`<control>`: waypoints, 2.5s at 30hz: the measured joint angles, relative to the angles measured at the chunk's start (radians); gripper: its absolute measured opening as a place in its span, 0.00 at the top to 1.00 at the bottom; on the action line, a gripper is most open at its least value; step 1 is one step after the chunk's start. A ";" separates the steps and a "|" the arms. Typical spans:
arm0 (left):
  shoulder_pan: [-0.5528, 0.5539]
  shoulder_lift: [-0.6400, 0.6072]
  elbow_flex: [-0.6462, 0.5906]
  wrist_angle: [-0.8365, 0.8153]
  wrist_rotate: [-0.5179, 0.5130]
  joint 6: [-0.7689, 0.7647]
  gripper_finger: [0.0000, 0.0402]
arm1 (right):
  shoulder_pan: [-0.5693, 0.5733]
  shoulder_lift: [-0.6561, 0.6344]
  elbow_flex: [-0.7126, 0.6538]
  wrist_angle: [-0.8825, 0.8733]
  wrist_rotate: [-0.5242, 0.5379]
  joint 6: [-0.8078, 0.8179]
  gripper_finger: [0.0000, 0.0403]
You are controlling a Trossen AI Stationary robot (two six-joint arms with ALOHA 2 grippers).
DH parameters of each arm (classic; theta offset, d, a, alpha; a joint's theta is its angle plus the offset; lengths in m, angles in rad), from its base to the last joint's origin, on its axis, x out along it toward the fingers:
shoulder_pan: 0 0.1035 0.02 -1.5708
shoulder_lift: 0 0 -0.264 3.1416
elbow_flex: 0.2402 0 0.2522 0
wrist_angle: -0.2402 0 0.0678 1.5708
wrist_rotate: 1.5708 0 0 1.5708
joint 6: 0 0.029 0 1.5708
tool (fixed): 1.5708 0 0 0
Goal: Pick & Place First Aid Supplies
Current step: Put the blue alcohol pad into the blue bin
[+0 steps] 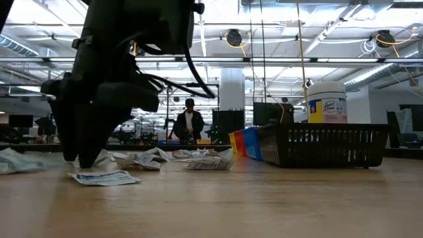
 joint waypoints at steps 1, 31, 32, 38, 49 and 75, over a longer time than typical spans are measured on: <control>0.000 0.006 0.004 0.008 0.003 0.006 0.54 | 0.000 -0.002 0.000 0.000 0.000 0.000 0.27; 0.033 0.005 0.002 0.021 0.005 0.112 0.99 | -0.006 -0.007 0.000 0.016 0.002 -0.056 0.27; 0.034 -0.006 0.000 0.018 0.005 0.112 1.00 | -0.006 -0.007 0.000 0.016 0.002 -0.056 0.27; 0.035 -0.161 0.001 0.021 -0.017 0.090 1.00 | -0.006 -0.007 0.000 0.016 0.002 -0.056 0.27; 0.028 -0.494 0.002 0.089 -0.079 0.121 1.00 | -0.006 -0.007 0.000 0.032 0.002 -0.076 0.27; 0.144 -0.762 0.008 0.915 -0.126 1.109 1.00 | -0.078 0.022 0.058 -0.109 0.002 0.149 0.27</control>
